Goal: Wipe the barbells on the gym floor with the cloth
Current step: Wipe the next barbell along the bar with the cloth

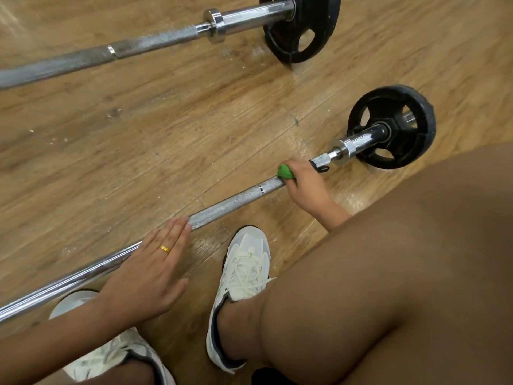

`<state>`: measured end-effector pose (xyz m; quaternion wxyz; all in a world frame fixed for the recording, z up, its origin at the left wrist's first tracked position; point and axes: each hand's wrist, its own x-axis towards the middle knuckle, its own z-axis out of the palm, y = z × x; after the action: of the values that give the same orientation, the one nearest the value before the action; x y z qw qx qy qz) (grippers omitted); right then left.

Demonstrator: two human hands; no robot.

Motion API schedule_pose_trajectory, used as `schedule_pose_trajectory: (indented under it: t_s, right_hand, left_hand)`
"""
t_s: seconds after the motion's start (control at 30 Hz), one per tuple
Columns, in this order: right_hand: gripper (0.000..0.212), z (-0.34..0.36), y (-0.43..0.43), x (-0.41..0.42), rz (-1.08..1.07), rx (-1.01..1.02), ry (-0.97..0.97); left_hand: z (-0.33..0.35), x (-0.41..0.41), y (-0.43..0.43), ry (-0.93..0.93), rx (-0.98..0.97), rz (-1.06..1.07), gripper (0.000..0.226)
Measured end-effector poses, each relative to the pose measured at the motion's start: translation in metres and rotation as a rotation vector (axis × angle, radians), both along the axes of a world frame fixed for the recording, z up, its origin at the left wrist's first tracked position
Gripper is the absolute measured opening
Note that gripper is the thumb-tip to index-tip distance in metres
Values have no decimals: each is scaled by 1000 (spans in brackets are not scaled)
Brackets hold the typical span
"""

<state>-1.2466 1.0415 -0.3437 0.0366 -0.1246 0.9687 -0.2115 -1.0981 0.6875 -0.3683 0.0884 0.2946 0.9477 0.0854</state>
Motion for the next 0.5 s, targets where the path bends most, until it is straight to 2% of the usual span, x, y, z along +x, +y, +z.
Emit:
schedule_pose_trajectory:
  t_s: [0.2,0.33,0.4,0.5]
  right_hand:
    - [15,-3,24,-9,-130,5,63]
    - [13,-1,10,-4,88,3,32]
    - [16,0,14,-8,126,30,14]
    - [15,1,32,-17,-35,46,13]
  left_hand:
    - [-1,1,0,11,-40,0,94]
    - [-1,1,0,27,-57,-6,93]
    - [-2,0,0,33,-61,-7,92]
    - [-2,-2,-3,59,-78,-22,90]
